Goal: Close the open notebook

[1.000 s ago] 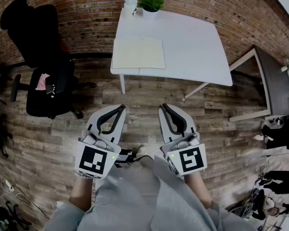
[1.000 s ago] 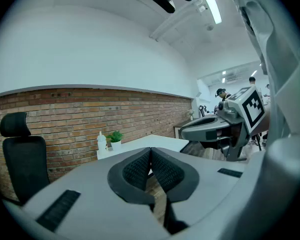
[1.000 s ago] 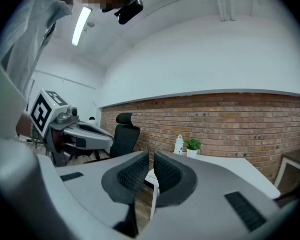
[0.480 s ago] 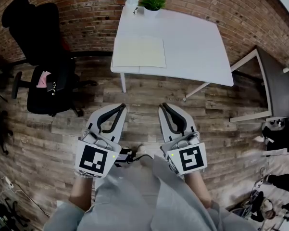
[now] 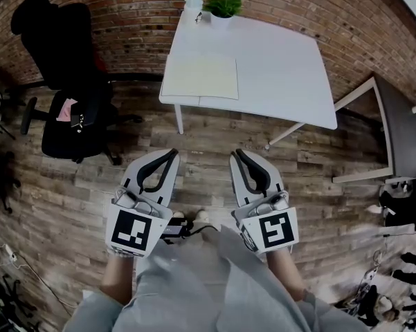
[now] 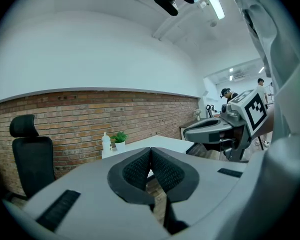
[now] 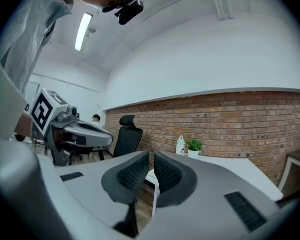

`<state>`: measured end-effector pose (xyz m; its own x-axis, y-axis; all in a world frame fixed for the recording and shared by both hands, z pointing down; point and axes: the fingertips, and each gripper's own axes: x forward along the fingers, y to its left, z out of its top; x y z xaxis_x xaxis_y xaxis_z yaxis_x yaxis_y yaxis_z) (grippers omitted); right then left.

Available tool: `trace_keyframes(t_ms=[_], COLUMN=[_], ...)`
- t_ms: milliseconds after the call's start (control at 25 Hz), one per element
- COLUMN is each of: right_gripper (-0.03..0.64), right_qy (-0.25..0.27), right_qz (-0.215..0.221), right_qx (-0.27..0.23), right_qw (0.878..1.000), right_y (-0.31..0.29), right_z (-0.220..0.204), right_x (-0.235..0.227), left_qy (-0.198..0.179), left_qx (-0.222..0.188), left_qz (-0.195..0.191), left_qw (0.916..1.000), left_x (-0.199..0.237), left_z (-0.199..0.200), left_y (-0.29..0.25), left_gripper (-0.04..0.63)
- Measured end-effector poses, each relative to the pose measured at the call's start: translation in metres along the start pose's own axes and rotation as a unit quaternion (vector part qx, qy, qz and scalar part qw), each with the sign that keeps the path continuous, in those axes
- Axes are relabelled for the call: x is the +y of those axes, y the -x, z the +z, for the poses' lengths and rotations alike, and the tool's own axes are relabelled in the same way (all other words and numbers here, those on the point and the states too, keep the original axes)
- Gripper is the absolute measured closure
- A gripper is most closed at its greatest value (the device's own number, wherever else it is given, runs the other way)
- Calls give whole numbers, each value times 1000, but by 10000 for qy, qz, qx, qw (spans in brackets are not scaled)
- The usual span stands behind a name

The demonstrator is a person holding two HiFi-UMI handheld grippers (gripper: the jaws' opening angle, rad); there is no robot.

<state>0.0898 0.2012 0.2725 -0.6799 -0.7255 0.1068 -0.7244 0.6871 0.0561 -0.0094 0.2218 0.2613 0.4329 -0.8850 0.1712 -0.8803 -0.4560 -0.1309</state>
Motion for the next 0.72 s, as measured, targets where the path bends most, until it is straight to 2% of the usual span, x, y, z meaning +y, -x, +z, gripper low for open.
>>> trace_keyframes(t_ms=[400, 720], right_gripper=[558, 558], right_qy=[9, -3], right_qz=[243, 281], right_qx=[1, -7], right_qw=[9997, 9996], right_y=[25, 17], right_z=[-10, -13], right_x=[-10, -16], left_qy=[-38, 6], left_qx=[-92, -93], left_qz=[339, 460], left_qw=[9994, 9989], left_x=[-26, -17], left_z=[9, 7], left_y=[4, -3], left_gripper=[577, 577])
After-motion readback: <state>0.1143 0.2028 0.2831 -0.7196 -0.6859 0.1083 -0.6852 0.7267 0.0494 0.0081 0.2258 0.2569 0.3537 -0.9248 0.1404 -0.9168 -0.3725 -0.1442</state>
